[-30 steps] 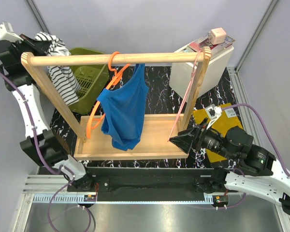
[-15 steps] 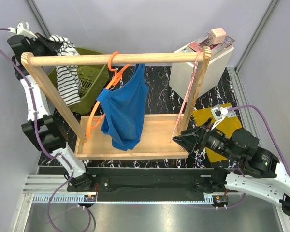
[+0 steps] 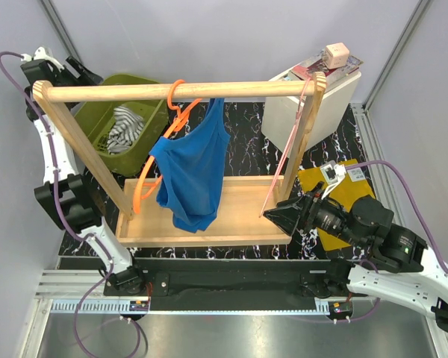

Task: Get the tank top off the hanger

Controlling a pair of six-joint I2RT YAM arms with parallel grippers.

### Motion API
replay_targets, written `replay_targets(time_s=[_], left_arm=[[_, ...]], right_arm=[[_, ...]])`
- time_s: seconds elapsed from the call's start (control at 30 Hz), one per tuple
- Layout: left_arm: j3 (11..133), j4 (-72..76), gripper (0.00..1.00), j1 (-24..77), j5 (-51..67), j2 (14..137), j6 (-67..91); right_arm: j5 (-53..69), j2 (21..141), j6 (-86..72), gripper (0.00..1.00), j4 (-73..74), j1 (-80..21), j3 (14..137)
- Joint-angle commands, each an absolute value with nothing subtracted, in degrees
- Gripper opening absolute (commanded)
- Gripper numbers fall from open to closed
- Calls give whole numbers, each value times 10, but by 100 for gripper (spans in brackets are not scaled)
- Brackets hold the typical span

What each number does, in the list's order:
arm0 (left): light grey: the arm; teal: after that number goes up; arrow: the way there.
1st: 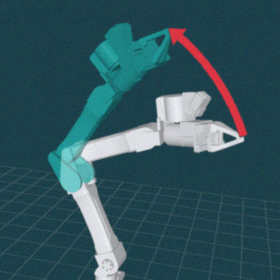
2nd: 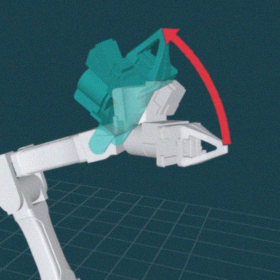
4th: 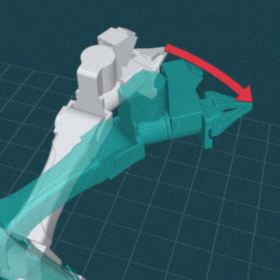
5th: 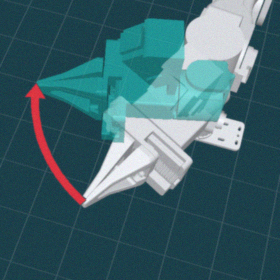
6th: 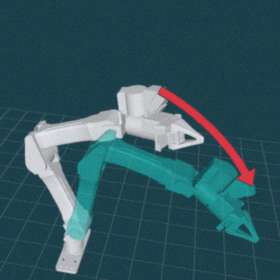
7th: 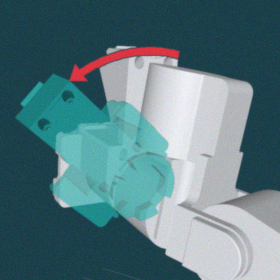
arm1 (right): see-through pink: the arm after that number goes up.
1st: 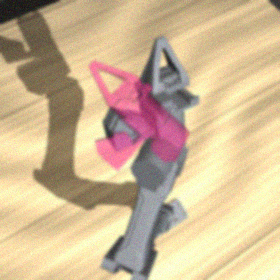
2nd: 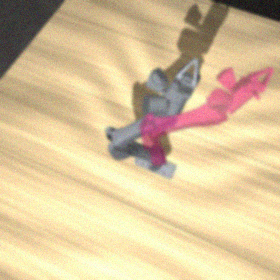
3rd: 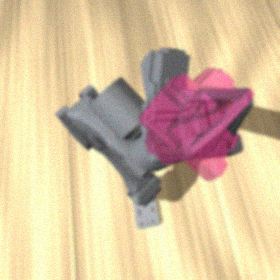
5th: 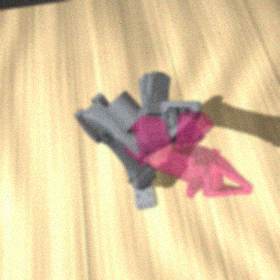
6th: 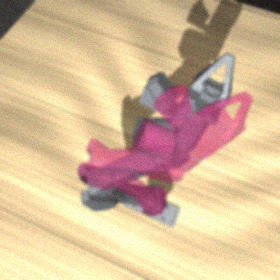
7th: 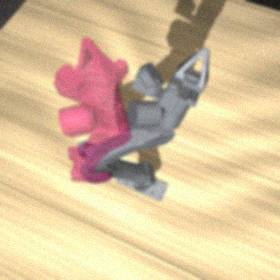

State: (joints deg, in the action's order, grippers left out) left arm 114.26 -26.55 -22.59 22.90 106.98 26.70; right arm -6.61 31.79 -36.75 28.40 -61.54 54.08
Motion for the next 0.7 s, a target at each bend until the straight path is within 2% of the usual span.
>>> replay_targets(time_s=[0.0,0.17,0.33,0.43,0.67], left_arm=[[1113,-274,83,-214,185,963,276],[1000,-272,79,-210,171,848,306],[911,-246,80,-206,139,747,306],[966,-270,81,-206,134,736,287],[1164,-360,86,-210,89,803,281]], right_arm=[[-72,316,-361,79,268,-614,544],[-72,297,-362,79,268,-615,535],[-69,280,-372,79,273,-615,528],[-58,278,-376,79,287,-614,539],[-53,266,-383,79,299,-614,549]])
